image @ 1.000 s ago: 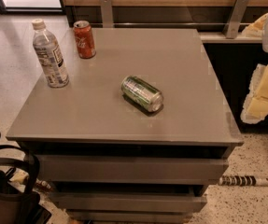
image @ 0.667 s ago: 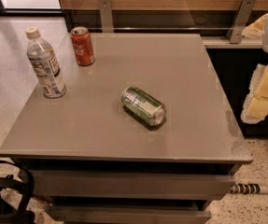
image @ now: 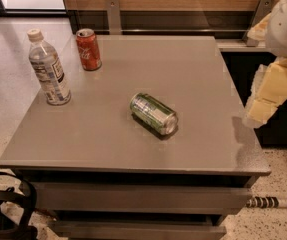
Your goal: Place green can upright
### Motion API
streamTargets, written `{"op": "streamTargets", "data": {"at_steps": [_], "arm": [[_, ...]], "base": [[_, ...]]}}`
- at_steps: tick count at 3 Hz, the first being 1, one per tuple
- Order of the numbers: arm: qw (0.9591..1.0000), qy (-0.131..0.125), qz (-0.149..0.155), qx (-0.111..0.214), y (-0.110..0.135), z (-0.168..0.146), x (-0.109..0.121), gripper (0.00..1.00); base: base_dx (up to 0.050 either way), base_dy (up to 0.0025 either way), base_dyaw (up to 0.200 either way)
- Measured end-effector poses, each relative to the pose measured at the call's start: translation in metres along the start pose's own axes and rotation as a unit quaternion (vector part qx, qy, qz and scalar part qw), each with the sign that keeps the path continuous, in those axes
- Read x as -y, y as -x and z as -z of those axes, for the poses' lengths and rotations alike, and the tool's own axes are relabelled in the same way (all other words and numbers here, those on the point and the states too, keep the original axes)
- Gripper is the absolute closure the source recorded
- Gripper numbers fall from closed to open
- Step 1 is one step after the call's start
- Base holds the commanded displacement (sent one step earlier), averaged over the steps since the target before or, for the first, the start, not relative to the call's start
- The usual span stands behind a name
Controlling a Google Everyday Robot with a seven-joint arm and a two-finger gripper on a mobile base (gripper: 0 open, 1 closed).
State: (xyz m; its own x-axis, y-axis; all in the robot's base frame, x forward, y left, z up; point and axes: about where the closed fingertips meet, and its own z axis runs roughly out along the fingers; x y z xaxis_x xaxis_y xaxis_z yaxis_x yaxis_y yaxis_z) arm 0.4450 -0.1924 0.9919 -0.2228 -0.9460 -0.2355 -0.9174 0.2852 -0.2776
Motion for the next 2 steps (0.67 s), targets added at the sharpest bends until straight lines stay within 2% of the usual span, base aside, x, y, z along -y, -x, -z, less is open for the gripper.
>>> {"op": "streamTargets", "data": {"at_steps": [1, 2], "arm": [[0.9994, 0.026, -0.02, 0.01, 0.037, -0.014, -0.004, 0.0], [0.9966, 0.058, -0.052, 0.023, 0.074, -0.035, -0.015, 0.0]], "base": [[0.0, 0.0, 0.0], [0.0, 0.0, 0.0]]}}
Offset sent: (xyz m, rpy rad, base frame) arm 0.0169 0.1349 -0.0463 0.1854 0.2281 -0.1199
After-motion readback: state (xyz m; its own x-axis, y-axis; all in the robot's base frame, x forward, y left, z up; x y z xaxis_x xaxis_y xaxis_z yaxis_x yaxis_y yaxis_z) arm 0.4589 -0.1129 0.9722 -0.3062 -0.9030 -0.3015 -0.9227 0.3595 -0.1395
